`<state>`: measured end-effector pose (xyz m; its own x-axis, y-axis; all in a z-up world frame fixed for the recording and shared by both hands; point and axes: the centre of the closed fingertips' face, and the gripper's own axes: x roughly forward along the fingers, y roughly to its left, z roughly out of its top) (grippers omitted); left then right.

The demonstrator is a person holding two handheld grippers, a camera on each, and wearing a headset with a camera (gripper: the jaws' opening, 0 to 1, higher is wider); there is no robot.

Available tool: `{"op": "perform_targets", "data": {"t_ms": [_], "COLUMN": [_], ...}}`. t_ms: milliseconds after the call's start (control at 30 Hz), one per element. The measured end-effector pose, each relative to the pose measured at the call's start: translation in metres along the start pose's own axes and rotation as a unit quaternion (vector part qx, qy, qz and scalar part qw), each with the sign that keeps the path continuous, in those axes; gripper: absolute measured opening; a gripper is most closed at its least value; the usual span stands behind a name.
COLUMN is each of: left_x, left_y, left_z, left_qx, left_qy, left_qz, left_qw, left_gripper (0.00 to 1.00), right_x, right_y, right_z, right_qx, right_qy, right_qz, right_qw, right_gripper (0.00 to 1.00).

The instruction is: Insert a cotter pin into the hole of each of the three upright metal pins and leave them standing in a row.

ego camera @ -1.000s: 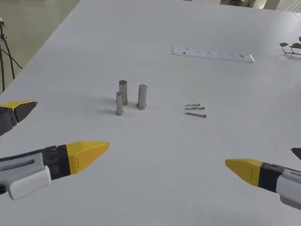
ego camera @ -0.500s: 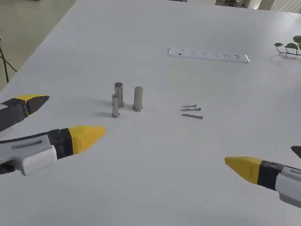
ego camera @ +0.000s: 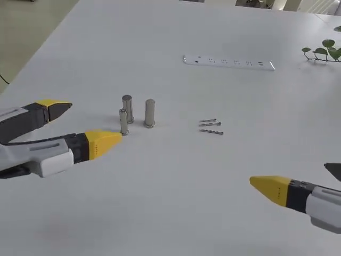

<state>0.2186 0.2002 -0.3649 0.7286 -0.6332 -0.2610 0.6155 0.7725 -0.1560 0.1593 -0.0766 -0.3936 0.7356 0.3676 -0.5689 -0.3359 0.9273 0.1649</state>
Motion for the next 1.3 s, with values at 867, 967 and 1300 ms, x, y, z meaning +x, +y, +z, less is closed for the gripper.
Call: {"op": "perform_targets", "data": {"t_ms": [867, 967, 1300], "left_x": [0.045, 0.051, 0.070], "left_y": [0.025, 0.029, 0.039], "left_z": [-0.023, -0.025, -0.031], "left_qx": [0.040, 0.040, 0.024], "left_qy": [0.042, 0.045, 0.052], "left_qz": [-0.005, 0.000, 0.017], "left_qw": [0.9983, 0.9982, 0.9982], "left_gripper": [0.44, 0.43, 0.31], "right_x": [0.000, 0.000, 0.000], "right_y": [-0.001, -0.001, -0.003], "right_z": [0.003, 0.002, -0.001], "right_qx": [-0.004, -0.004, -0.013], "right_qy": [0.006, 0.007, 0.014], "right_qz": [-0.004, -0.004, -0.007], "right_qw": [1.0000, 1.0000, 0.9998], "right_gripper": [0.94, 0.94, 0.94]}}
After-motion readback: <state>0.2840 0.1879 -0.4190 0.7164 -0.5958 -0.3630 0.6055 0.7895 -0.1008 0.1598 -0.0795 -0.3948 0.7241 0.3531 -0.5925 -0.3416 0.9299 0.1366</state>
